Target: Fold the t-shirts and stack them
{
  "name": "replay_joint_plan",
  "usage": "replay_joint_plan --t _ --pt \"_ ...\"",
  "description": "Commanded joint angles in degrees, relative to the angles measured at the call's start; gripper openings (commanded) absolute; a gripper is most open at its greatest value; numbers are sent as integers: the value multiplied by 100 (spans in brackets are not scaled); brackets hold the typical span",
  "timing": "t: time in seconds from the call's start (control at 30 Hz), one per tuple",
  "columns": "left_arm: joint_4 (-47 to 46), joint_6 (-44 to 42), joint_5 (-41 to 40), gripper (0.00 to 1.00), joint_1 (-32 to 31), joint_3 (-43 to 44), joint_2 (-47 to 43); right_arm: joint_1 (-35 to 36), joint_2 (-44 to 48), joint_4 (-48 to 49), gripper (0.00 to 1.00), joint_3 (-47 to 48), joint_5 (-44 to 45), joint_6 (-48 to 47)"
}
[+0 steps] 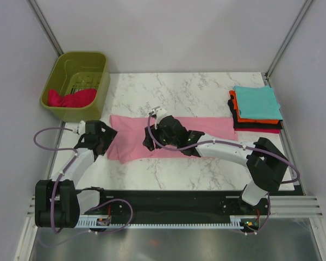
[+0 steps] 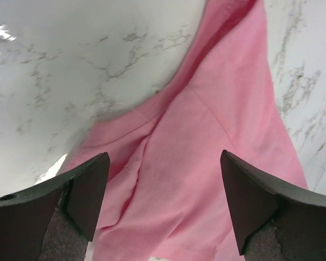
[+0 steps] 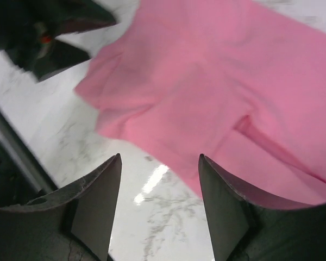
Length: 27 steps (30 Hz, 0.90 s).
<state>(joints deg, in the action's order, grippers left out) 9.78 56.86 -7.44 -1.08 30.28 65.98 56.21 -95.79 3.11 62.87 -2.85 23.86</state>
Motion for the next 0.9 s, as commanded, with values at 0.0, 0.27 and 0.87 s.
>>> replay_joint_plan --t 0.0,0.27,0.87 --pt "1201 371 -452 90 12 434 -146 -468 340 -680 67 -90 1917 170" --pt "1465 843 -74 77 -393 -302 -1050 -1322 719 -830 64 -389 1964 726" --pt "1194 1406 -249 64 -990 -603 -534 -1912 869 -944 62 -811 2816 1174"
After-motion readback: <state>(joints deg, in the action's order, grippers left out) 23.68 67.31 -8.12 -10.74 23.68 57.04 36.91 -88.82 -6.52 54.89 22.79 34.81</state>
